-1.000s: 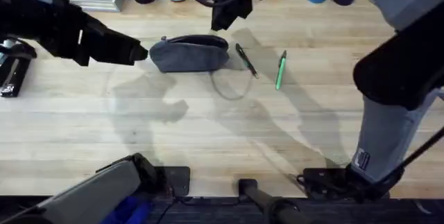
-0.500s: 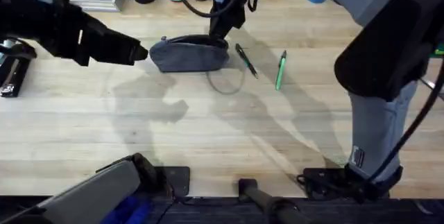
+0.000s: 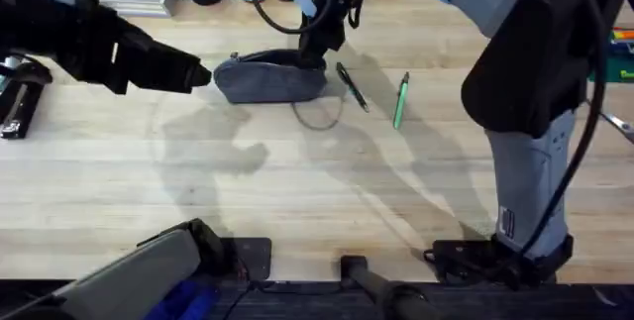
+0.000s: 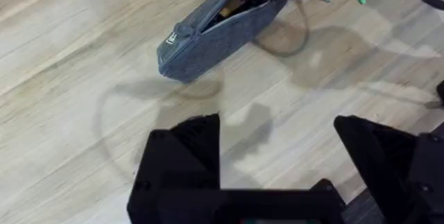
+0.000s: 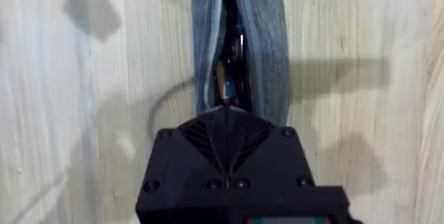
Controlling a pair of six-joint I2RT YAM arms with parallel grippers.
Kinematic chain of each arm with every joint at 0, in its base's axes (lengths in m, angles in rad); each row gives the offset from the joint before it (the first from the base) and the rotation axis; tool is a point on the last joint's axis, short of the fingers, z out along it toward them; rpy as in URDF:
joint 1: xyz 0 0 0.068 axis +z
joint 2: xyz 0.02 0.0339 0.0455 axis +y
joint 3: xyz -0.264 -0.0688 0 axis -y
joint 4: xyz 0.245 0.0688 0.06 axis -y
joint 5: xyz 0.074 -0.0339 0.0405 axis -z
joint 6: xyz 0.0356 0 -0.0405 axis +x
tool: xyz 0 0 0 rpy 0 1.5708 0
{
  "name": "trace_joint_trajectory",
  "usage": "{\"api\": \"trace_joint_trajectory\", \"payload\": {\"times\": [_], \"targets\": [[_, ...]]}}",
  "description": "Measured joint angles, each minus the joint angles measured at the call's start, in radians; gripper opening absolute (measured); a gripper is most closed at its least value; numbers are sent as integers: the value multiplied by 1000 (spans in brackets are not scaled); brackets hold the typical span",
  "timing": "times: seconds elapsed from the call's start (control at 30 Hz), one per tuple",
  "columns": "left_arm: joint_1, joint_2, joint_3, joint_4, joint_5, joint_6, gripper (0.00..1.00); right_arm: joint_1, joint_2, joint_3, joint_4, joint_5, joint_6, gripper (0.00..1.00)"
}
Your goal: Unzip the bag, pick up the pens from the table one at a time and place them inside, then zip the bag closed.
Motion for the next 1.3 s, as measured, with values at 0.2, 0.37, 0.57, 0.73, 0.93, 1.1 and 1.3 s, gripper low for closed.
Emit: {"api": "trace_joint_trajectory", "payload": {"times": [0.2,0.37,0.57,0.73,0.93,1.1,1.3], "targets": [[0,0,0,0,0,0,995,0,32,0,11,-8,0,28],[0,0,0,0,0,0,995,2,63,0,16,-18,4,28],[0,0,0,0,0,0,995,2,65,0,17,-19,12,28],[0,0,0,0,0,0,995,2,73,0,18,-22,19,28],[0,0,0,0,0,0,995,2,76,0,18,-26,24,65],[0,0,0,0,0,0,995,4,76,2,18,-32,28,332],[0,0,0,0,0,0,995,7,76,6,23,-38,34,966]]}}
